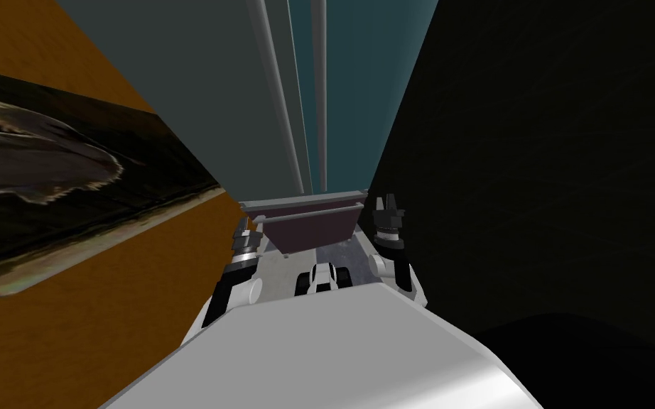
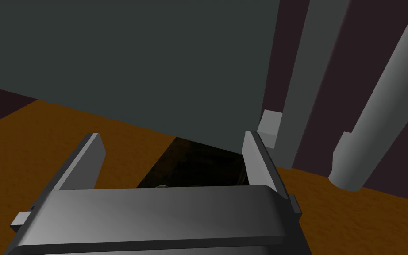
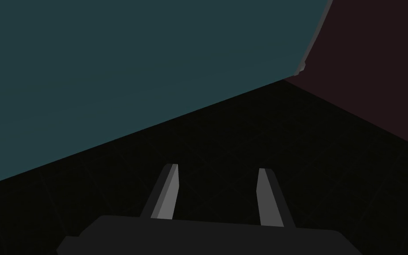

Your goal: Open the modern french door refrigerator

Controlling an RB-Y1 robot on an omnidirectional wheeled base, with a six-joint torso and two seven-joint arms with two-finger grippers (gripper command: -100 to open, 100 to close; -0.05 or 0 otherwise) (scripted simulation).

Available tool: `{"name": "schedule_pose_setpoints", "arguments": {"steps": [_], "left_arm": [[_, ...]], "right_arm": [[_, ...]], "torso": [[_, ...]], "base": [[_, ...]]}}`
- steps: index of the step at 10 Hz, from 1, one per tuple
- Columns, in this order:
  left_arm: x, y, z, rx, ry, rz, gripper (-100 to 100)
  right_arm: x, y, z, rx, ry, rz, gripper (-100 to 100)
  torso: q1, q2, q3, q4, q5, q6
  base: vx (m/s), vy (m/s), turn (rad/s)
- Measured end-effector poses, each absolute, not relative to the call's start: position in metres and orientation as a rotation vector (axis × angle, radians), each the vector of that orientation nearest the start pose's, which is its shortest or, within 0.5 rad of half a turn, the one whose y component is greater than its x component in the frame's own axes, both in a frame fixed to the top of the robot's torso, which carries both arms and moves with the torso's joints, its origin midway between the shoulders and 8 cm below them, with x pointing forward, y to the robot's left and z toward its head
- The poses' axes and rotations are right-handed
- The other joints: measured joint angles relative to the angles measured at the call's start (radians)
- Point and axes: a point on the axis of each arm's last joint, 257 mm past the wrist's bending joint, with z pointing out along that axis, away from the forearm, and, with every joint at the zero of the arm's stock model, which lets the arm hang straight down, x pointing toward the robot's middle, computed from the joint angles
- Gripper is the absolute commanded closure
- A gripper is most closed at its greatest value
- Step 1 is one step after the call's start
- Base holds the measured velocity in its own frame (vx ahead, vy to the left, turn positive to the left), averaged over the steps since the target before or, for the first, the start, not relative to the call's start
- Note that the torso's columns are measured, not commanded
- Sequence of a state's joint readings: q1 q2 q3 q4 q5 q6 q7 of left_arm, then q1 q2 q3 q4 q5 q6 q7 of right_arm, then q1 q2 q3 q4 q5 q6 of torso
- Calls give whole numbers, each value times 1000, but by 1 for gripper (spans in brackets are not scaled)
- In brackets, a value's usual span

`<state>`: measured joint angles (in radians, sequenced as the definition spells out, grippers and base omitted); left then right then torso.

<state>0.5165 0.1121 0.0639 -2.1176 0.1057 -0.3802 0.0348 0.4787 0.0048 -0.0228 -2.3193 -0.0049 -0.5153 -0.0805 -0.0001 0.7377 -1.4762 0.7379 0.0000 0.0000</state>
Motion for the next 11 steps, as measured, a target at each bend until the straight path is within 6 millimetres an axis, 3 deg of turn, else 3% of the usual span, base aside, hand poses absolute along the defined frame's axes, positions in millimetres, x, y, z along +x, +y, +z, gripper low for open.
{"name": "schedule_pose_setpoints", "arguments": {"steps": [11], "left_arm": [[405, 330, -148, -936, 929, -1202, -100]], "right_arm": [[333, -283, 52, 628, 531, 1382, 0]], "torso": [[0, 1, 0, 0, 0, 0]], "base": [[28, 8, -9]]}}
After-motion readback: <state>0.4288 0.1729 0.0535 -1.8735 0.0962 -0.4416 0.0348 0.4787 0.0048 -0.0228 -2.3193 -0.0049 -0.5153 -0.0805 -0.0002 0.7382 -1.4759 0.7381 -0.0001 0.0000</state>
